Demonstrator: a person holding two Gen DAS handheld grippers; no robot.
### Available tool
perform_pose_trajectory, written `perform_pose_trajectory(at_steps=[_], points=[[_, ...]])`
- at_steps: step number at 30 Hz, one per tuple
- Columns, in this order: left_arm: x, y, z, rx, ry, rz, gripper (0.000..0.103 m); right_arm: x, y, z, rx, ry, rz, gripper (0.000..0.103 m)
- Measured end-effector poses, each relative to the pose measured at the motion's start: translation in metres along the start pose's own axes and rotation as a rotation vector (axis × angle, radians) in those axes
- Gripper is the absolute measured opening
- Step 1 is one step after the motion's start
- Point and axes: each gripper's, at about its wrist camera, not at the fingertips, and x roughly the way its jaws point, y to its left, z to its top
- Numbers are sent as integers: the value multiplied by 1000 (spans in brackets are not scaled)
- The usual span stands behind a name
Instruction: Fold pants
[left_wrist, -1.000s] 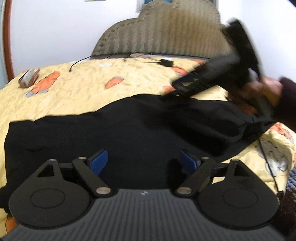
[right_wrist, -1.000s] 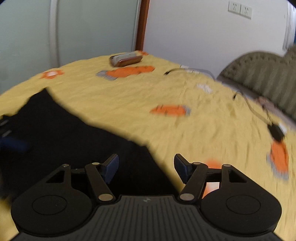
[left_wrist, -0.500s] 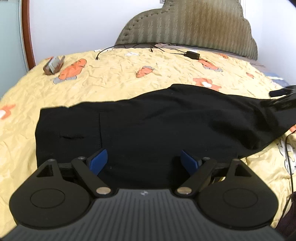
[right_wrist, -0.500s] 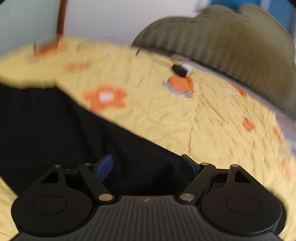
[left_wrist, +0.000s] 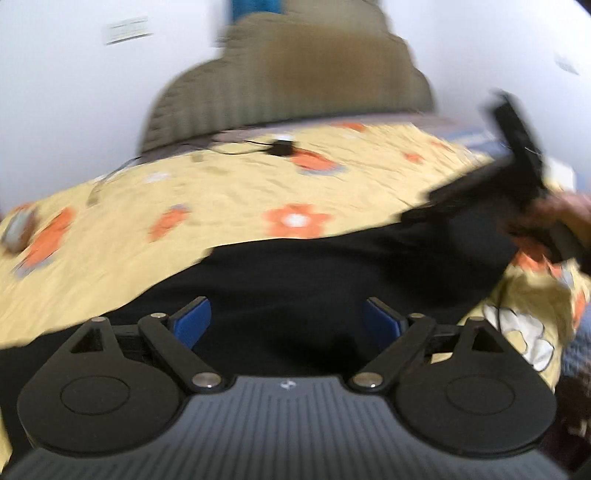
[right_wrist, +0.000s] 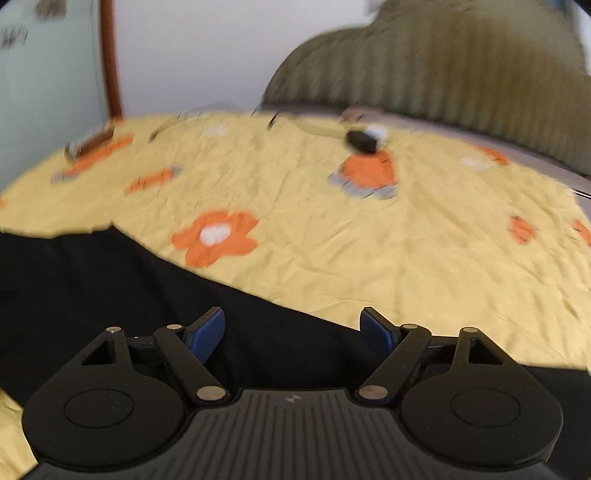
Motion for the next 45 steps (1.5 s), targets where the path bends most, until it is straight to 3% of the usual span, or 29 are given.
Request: perform_pose_trajectory(at_steps=[1, 3, 5, 6, 8, 11, 14, 15, 16, 18, 19, 23, 26, 27, 29, 31, 35, 39, 43, 45], points=[[10, -8, 1, 39, 27, 13, 89, 11, 1, -2, -16, 22, -13, 80], [29, -17, -6, 112, 86, 64, 89, 32, 12, 0, -110, 25, -152, 81], [43, -13, -16, 116, 176, 84, 91, 50, 11, -4, -189, 27, -279, 89], [45, -8, -21, 96, 199, 78, 91, 53, 6, -2, -158, 19, -309, 89], [40, 3, -26, 48, 185, 50, 91, 44, 3, 4, -91, -1, -279, 89], [37, 9, -28, 20, 169, 40, 92, 19, 28, 7, -125, -86, -148, 90], [37, 6, -25, 3, 165, 51, 92, 32, 57, 9, -201, -48, -35, 89], [32, 4, -24, 14, 152, 59, 92, 43, 63, 8, -223, -32, -60, 89], [24, 5, -23, 29, 129, 79, 92, 58, 65, 5, -257, -4, -130, 101], [7, 11, -24, 44, 102, 143, 92, 59, 54, 5, -212, -32, -215, 103], [-3, 19, -28, 35, 97, 174, 92, 51, 49, 4, -184, -29, -213, 103], [-35, 65, -49, -123, 108, 291, 92, 9, 55, 3, -132, -87, -74, 103], [-60, 96, -70, -270, 96, 422, 91, -18, 81, 10, -98, -156, 153, 103], [-69, 102, -78, -280, 88, 496, 91, -27, 91, 9, -100, -168, 235, 103], [-81, 109, -91, -257, 107, 617, 91, -39, 114, 5, -119, -181, 296, 103], [-91, 122, -102, -288, 143, 585, 90, -42, 129, 2, -128, -178, 322, 103], [-99, 123, -107, -333, 105, 487, 87, -41, 142, -8, -80, -163, 349, 103], [-88, 117, -111, -317, 129, 477, 85, -37, 137, -19, -26, -133, 321, 103], [-96, 139, -129, -539, 98, 386, 82, -40, 123, -30, 33, -134, 302, 103], [-99, 147, -132, -600, 74, 365, 77, -46, 118, -35, 58, -150, 294, 103]])
